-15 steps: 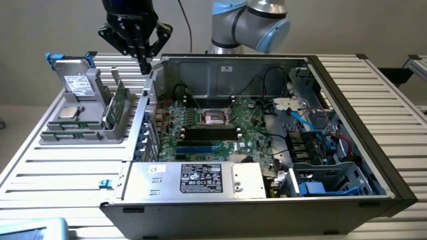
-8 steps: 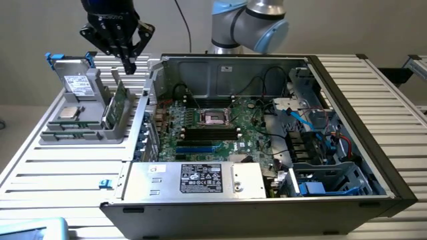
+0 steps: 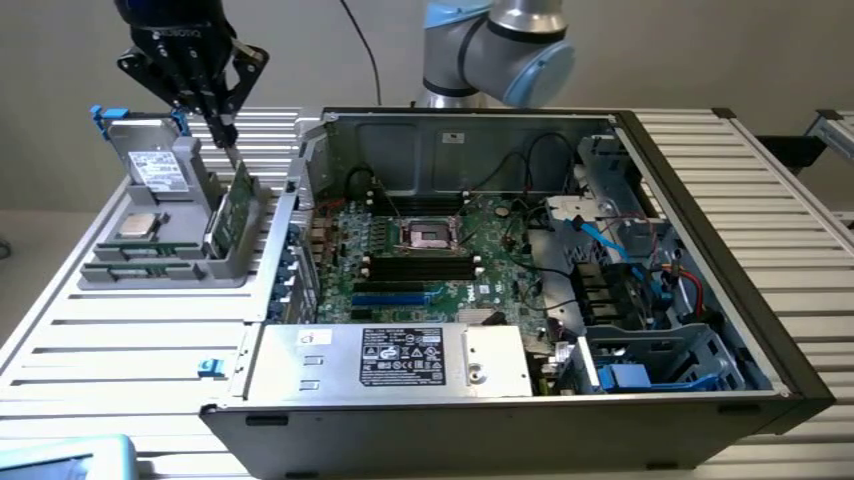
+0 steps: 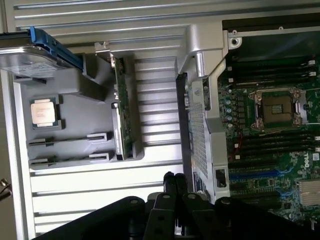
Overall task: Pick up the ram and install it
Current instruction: 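Reach for the ram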
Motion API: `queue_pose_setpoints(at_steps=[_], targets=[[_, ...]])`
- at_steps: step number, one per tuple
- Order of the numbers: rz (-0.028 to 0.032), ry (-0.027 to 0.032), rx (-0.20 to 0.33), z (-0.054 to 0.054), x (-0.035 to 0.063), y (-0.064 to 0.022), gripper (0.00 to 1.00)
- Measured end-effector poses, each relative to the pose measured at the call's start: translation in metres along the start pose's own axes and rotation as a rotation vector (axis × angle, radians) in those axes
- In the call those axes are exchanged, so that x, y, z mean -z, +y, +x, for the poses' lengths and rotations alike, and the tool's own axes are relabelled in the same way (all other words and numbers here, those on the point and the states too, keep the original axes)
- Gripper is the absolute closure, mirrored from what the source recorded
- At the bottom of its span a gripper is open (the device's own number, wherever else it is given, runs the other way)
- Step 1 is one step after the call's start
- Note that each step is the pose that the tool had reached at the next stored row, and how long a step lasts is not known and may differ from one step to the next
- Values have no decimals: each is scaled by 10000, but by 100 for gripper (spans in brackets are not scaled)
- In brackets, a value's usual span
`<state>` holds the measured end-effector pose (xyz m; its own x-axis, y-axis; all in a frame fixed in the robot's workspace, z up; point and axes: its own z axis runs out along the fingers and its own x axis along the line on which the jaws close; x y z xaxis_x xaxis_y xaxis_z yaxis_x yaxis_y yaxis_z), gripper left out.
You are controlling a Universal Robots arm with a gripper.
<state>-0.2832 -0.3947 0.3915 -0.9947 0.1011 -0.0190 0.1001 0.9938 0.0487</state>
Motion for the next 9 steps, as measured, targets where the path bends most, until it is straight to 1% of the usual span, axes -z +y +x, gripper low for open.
queue_pose_setpoints(at_steps=[9], targets=[[0,0,1,406,0,-36,89]])
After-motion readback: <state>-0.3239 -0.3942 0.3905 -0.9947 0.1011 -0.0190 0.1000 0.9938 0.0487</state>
